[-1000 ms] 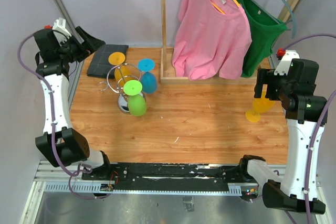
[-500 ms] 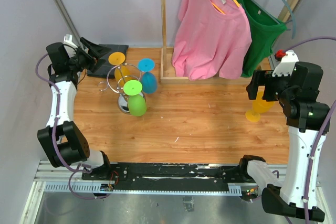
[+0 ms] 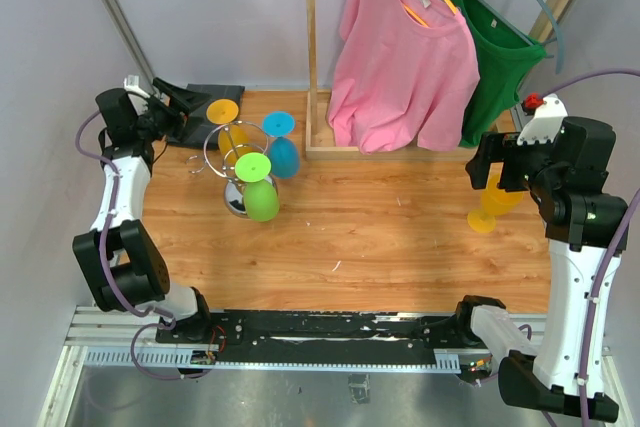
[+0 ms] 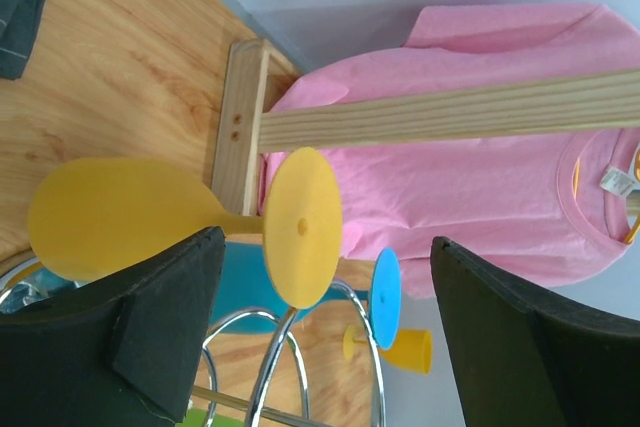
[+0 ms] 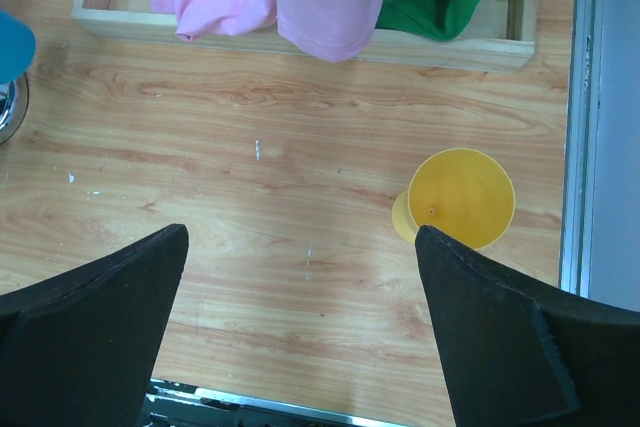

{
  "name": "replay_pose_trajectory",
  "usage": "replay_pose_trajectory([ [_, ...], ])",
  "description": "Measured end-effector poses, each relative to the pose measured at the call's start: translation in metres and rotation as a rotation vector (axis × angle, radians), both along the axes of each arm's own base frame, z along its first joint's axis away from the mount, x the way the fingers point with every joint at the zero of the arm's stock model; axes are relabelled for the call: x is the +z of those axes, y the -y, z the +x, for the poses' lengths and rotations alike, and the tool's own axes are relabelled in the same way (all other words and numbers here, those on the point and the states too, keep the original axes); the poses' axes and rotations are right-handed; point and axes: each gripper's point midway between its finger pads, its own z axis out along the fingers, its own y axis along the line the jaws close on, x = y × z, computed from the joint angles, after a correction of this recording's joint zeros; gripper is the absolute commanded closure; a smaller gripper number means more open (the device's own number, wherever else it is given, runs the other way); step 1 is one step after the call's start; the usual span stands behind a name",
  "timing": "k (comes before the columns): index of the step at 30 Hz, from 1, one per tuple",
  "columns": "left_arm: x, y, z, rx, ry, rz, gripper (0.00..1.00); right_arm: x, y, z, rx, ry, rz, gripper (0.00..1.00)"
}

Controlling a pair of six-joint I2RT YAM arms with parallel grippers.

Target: Take the wine glass off the wine glass rack

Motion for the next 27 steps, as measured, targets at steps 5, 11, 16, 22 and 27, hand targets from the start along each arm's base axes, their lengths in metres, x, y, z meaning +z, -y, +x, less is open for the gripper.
replay_pose_trajectory([
  [5,-0.008,-0.002,0.007,0.015,-0.016,-0.029,0.23,-0.001,-0.001,0.001,0.004,-0.005,0.003,0.02],
  [11,-0.009,-0.003,0.012,0.017,-0.014,-0.052,0.34,-0.004,-0.001,0.005,0.006,-0.02,0.007,0.01],
  [16,-0.016,-0.001,0.009,0.008,-0.03,-0.064,0.35,-0.004,0.0,0.007,0.006,-0.019,0.006,0.02],
  [22,-0.027,0.002,0.005,-0.005,-0.054,-0.071,0.42,-0.006,0.0,0.008,0.006,-0.02,0.006,0.01],
  [27,-0.027,0.003,0.004,-0.01,-0.055,-0.07,0.52,-0.009,0.0,0.008,0.006,-0.027,0.007,0.02],
])
